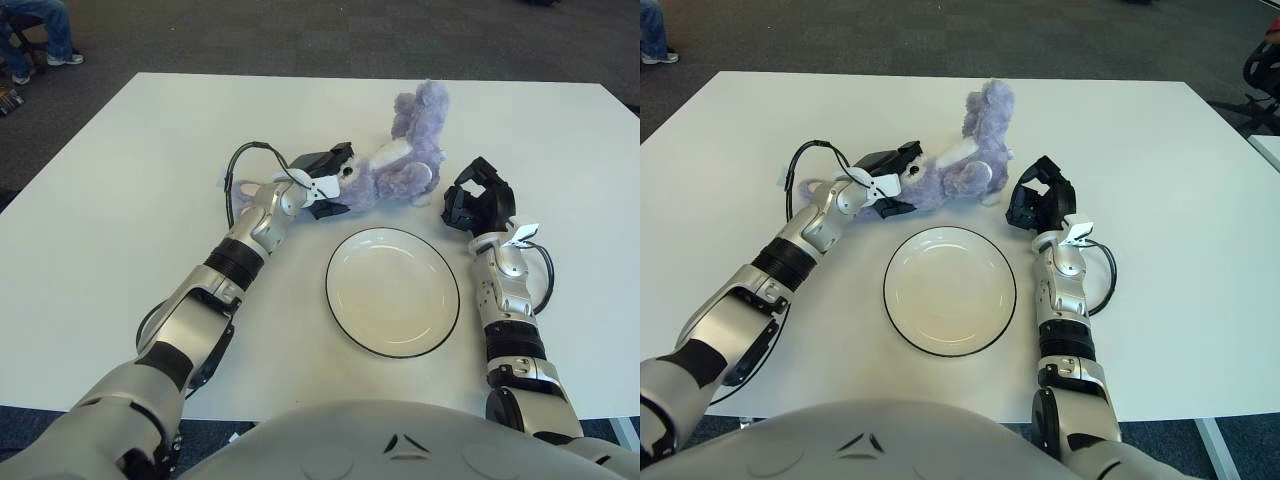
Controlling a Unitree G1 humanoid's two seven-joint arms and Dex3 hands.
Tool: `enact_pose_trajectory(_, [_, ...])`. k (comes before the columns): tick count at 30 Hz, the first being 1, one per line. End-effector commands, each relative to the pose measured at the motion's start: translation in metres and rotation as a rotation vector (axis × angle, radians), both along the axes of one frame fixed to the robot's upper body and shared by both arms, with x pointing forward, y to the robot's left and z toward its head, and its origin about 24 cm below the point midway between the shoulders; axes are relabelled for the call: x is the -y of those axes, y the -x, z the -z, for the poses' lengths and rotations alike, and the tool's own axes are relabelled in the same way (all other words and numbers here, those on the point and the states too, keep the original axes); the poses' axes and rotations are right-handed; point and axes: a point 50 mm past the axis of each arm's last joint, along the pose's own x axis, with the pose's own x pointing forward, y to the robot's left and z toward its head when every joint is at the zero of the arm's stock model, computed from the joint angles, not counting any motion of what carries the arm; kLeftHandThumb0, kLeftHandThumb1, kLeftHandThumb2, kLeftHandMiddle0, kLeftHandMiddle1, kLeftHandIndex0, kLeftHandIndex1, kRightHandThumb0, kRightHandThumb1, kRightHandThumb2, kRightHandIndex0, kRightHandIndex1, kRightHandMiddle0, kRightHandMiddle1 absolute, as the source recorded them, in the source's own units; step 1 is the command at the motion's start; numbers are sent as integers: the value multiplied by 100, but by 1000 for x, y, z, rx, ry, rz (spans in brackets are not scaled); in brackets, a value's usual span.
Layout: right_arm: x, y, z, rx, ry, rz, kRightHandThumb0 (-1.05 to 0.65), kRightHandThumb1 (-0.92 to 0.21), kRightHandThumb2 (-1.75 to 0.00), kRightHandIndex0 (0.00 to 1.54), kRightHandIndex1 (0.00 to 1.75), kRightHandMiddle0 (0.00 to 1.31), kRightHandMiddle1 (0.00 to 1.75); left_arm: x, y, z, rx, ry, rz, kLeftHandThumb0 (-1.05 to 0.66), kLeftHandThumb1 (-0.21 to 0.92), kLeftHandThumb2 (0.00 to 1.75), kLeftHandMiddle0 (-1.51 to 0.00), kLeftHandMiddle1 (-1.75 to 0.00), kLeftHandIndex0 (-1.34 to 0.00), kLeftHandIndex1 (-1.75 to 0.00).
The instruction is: Put the doll into the plate.
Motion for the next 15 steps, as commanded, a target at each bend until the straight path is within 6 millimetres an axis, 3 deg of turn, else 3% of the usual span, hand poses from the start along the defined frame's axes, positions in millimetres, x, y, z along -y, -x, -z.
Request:
enact_pose_trajectory(1, [5, 5, 8, -33, -14, 10, -52, -22, -143, 128, 175, 69, 175, -5, 6, 23, -75, -6, -26, 51, 20, 145, -70, -175, -88, -175])
enact_pose_trajectory(15, [5, 5, 8, -47, -22, 7, -52, -22, -144, 129, 175, 70, 175, -6, 6, 27, -67, 20, -32, 49, 25, 139, -66, -175, -95, -175])
